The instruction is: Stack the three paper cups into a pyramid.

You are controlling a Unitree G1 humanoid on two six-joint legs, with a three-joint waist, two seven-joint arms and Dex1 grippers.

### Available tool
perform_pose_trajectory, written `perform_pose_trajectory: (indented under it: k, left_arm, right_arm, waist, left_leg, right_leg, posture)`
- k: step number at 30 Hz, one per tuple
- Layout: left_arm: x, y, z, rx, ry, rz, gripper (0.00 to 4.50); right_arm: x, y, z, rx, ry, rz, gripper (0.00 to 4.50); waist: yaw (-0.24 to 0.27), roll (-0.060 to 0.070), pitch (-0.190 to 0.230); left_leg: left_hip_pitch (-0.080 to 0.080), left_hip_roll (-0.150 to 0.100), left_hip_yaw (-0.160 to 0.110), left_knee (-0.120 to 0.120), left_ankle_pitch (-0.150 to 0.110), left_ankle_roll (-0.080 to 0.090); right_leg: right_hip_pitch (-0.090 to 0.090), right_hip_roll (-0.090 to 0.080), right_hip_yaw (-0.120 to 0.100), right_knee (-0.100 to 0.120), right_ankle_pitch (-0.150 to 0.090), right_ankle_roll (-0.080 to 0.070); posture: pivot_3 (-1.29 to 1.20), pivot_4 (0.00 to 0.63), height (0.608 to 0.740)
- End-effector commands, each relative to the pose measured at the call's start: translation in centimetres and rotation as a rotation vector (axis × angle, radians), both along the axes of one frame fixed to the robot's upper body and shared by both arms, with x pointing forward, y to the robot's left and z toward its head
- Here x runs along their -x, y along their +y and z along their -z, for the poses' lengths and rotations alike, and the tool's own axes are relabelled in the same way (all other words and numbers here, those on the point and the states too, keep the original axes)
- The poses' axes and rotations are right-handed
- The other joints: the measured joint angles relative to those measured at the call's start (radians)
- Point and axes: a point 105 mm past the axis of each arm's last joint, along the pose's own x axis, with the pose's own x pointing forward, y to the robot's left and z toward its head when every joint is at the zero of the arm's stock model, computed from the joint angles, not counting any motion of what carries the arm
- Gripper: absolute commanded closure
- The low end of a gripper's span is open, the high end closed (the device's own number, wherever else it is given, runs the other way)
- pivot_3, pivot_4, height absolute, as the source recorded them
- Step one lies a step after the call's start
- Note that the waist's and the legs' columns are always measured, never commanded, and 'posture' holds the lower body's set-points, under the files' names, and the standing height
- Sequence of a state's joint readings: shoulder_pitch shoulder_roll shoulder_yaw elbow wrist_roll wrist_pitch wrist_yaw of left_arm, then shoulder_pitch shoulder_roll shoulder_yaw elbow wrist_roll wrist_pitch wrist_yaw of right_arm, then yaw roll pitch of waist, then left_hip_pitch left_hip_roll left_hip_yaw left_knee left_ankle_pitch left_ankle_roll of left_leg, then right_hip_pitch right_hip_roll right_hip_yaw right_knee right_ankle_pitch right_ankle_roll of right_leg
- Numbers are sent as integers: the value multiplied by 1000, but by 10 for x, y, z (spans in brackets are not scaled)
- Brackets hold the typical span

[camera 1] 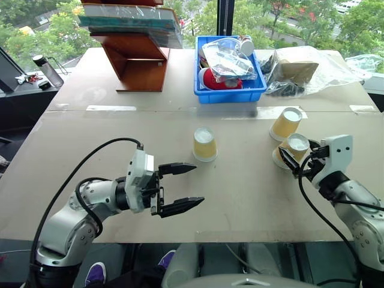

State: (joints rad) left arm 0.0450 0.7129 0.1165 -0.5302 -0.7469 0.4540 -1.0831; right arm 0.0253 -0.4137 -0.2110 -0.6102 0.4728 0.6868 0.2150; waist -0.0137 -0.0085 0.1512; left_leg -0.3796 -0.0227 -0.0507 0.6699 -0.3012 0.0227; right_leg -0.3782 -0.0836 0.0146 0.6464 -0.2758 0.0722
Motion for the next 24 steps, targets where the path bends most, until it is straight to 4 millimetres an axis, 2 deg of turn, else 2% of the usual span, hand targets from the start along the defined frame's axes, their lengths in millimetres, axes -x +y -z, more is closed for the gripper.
perform_pose_trajectory:
  k: [1, 6, 11, 19, 24]
  left_arm:
    - [3, -3, -7, 11, -43, 9, 0]
    - [1, -3, -7, 11, -49, -2, 0]
    - [-1, -2, -6, 12, -52, -12, 0]
    - [0, -2, -3, 16, -49, -23, 0]
    - [0, -2, -3, 15, -43, -24, 0]
  right_arm:
    - [-4, -2, -12, -3, -62, 25, 51]
    - [-8, -1, -11, -9, -66, 24, 51]
    - [-11, 1, -9, 0, -64, 11, 2131]
    - [-8, 4, -8, 39, -73, -34, 2131]
    - [10, 29, -23, 19, -83, -259, 2131]
  waist:
    - [0, 0, 0]
    - [0, 0, 0]
    - [-1, 0, 0]
    - [-1, 0, 0]
    - [0, 0, 0]
  left_leg:
    - [0, 0, 0, 0, 0, 0]
    - [0, 0, 0, 0, 0, 0]
    - [0, 0, 0, 0, 0, 0]
    - [0, 0, 0, 0, 0, 0]
    - [0, 0, 0, 0, 0, 0]
  right_leg:
    - [0, 0, 0, 0, 0, 0]
    - [0, 0, 0, 0, 0, 0]
    - [0, 0, 0, 0, 0, 0]
    - [0, 0, 0, 0, 0, 0]
    - [0, 0, 0, 0, 0, 0]
  posture:
    - [0, 150, 740]
    - [0, 150, 740]
    - [0, 150, 740]
    - [0, 150, 740]
    - [0, 150, 740]
